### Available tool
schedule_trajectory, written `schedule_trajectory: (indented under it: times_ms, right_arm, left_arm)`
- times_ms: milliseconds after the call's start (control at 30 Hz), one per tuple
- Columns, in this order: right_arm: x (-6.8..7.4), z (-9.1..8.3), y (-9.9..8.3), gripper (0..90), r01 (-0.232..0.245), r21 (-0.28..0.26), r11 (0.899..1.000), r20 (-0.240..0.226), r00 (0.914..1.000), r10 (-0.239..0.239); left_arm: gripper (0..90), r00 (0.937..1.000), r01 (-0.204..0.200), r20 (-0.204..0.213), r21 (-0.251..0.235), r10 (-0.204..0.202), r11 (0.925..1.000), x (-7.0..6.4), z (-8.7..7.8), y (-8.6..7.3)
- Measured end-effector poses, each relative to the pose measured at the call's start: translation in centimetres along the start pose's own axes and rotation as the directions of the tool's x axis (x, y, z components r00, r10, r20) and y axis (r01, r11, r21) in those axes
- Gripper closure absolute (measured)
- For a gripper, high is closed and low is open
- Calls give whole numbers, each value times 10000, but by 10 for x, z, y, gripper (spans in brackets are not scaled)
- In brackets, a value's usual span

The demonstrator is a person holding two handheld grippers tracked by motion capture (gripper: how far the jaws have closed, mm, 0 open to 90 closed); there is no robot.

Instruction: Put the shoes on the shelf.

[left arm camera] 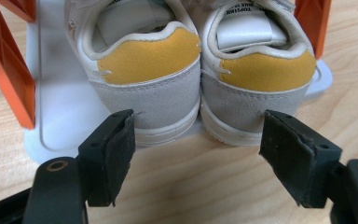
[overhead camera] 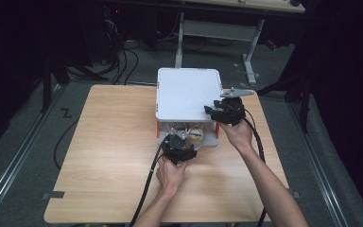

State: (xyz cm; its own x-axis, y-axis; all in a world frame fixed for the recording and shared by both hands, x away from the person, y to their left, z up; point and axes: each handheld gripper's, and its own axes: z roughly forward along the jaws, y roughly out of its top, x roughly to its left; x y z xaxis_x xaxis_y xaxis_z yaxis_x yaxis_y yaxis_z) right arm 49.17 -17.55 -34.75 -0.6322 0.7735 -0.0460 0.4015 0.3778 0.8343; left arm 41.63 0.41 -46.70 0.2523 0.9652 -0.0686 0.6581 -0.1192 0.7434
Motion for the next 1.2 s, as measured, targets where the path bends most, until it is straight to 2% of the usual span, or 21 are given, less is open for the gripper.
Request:
schedule_trajectory:
  times_ms: [133, 300, 500, 533, 633, 700, 733, 900, 933, 1000, 1033, 1067, 1133, 1200]
  right_arm:
    - [0, 0, 0, 518, -3, 3, 10000, 8, 10000, 3]
    - [0, 0, 0, 518, -7, 9, 10000, 14, 10000, 7]
    - [0, 0, 0, 518, -2, 20, 10000, 16, 10000, 2]
    - [0, 0, 0, 518, -10, 16, 10000, 10, 10000, 10]
    - [0, 0, 0, 518, -33, 11, 10000, 10, 10000, 33]
    - [0, 0, 0, 518, -39, 9, 10000, 20, 10000, 39]
    - [0, 0, 0, 518, -18, 16, 10000, 25, 10000, 18]
    - [0, 0, 0, 518, -32, 7, 10000, 33, 10000, 32]
    - [0, 0, 0, 518, -30, 9, 10000, 33, 10000, 30]
    - [0, 0, 0, 517, -24, 14, 10000, 35, 10000, 24]
    - [0, 0, 0, 517, -26, 17, 10000, 33, 10000, 25]
    - [1, 0, 0, 518, -29, 21, 10000, 35, 10000, 29]
    - [1, 0, 0, 517, -41, 36, 10000, 45, 10000, 41]
    - [1, 0, 1, 517, -29, 50, 10000, 45, 10000, 29]
  left_arm:
    - [267, 9998, -121, -173, -79, 119, 9999, -1, 5, 4]
    - [277, 9996, 11, -283, -320, -20, 9995, -1, 13, 6]
    - [292, 9990, 33, -448, -325, -47, 9995, -3, 21, 12]
    - [293, 9988, 147, -469, -365, -164, 9992, -4, 22, 12]
    - [298, 9983, 80, -577, -530, -110, 9986, -3, 25, 14]
    - [301, 9982, 268, -515, -623, -300, 9977, -3, 28, 14]
    - [304, 9973, 175, -698, -729, -226, 9972, -2, 29, 14]
    - [311, 9959, 287, -827, -999, -371, 9946, -3, 34, 14]
    - [312, 9958, 203, -866, -982, -288, 9950, -2, 34, 15]
    - [312, 9982, 173, -561, -918, -225, 9956, -1, 35, 15]
    - [312, 9981, 33, -614, -886, -87, 9961, 0, 34, 15]
    - [313, 9958, 155, -885, -822, -228, 9965, -1, 34, 14]
    - [312, 9968, 85, -792, -751, -144, 9971, 1, 34, 13]
    - [287, 9981, 33, -620, -471, -62, 9989, 4, 32, 13]
